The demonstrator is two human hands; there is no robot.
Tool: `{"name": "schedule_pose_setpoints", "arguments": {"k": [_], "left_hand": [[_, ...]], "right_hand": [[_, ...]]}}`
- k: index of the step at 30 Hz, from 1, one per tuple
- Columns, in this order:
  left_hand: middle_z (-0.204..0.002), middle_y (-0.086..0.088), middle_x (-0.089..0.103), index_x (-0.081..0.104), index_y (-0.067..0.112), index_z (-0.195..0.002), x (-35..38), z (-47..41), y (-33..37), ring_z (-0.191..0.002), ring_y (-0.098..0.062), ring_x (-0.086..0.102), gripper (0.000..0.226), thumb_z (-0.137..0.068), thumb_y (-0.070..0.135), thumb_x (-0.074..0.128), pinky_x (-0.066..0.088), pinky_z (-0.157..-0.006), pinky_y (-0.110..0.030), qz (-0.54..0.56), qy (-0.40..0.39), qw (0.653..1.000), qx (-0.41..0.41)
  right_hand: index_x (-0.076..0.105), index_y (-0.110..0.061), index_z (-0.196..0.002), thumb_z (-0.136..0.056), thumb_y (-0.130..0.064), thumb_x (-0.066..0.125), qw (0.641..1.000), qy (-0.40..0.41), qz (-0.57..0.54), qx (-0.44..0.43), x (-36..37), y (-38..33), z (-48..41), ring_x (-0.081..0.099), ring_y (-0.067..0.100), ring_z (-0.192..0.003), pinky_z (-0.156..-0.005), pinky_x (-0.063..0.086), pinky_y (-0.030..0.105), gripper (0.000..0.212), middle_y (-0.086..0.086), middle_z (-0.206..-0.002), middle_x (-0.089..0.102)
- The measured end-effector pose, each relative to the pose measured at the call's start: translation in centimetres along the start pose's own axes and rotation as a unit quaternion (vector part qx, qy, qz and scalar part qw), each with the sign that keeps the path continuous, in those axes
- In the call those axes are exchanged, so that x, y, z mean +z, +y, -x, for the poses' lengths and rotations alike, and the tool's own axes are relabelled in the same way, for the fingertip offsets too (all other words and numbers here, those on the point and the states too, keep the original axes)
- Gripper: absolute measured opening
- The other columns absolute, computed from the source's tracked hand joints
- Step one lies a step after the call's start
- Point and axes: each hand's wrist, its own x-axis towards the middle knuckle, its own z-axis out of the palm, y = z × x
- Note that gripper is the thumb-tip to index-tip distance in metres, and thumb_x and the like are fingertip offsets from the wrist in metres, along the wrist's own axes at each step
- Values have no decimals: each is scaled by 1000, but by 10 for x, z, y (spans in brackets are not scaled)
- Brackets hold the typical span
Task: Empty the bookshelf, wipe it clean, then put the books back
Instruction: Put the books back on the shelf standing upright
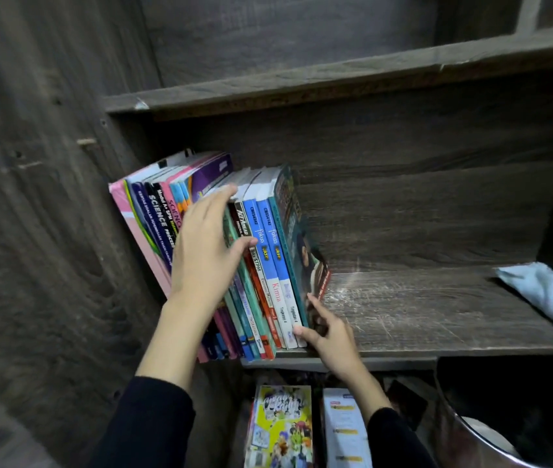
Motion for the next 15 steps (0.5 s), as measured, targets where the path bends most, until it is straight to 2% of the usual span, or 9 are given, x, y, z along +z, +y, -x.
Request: {"name": "schedule_pose_setpoints", "arguments": {"k": [1, 3, 5, 9, 12, 15], "left_hand": [[-145, 0, 41, 30, 21, -146, 1, 0, 6, -136, -15, 32, 81, -79, 40, 71, 10, -116, -37, -19, -4, 1000, -6], [-154, 5, 25, 12, 28, -150, 6, -2, 21, -142, -13, 19, 85, -85, 54, 58, -11, -110, -47, -106, -12, 994, 9], [-157, 6, 17, 5, 27, -151, 17, -3, 35, -145, -14, 13, 82, -89, 59, 47, -19, -104, -53, -165, -17, 985, 38], [-153, 6, 29, 25, 22, -148, 30, -4, 48, -144, -17, 18, 65, -92, 48, 46, -17, -105, -61, -151, -24, 988, -1], [-154, 6, 26, 28, 21, -147, 37, 0, 48, -146, -18, 8, 61, -93, 42, 48, -20, -102, -58, -119, -7, 993, 1], [-148, 3, 40, 38, 17, -142, 46, 8, 51, -145, -21, 16, 57, -90, 29, 56, -9, -108, -56, -51, 49, 997, 24]], "right_hand": [[39, -25, -144, -81, -19, 74, 1000, -2, 1, -2, -2, 0, 0, 52, -2, -105, -86, 32, 1, 73, 1, -138, 51], [41, -25, -143, -79, -21, 76, 1000, -4, 2, -2, -4, -1, -2, 49, 2, -113, -89, 33, 4, 73, -1, -137, 53], [43, -25, -142, -78, -22, 77, 1000, -4, -6, 1, -4, -2, -1, 49, 3, -117, -94, 34, 9, 74, -4, -136, 53], [43, -28, -141, -77, -24, 78, 1000, -10, -19, 7, -5, -2, -1, 48, 2, -119, -93, 34, 11, 73, -13, -131, 50], [43, -28, -141, -78, -25, 77, 999, -22, -23, 10, -7, -2, -3, 48, 3, -123, -96, 33, 11, 71, -9, -137, 50], [40, -27, -144, -82, -27, 74, 1000, -6, 31, 0, -8, -7, 3, 49, 8, -123, -99, 36, 17, 70, -5, -135, 53]]}}
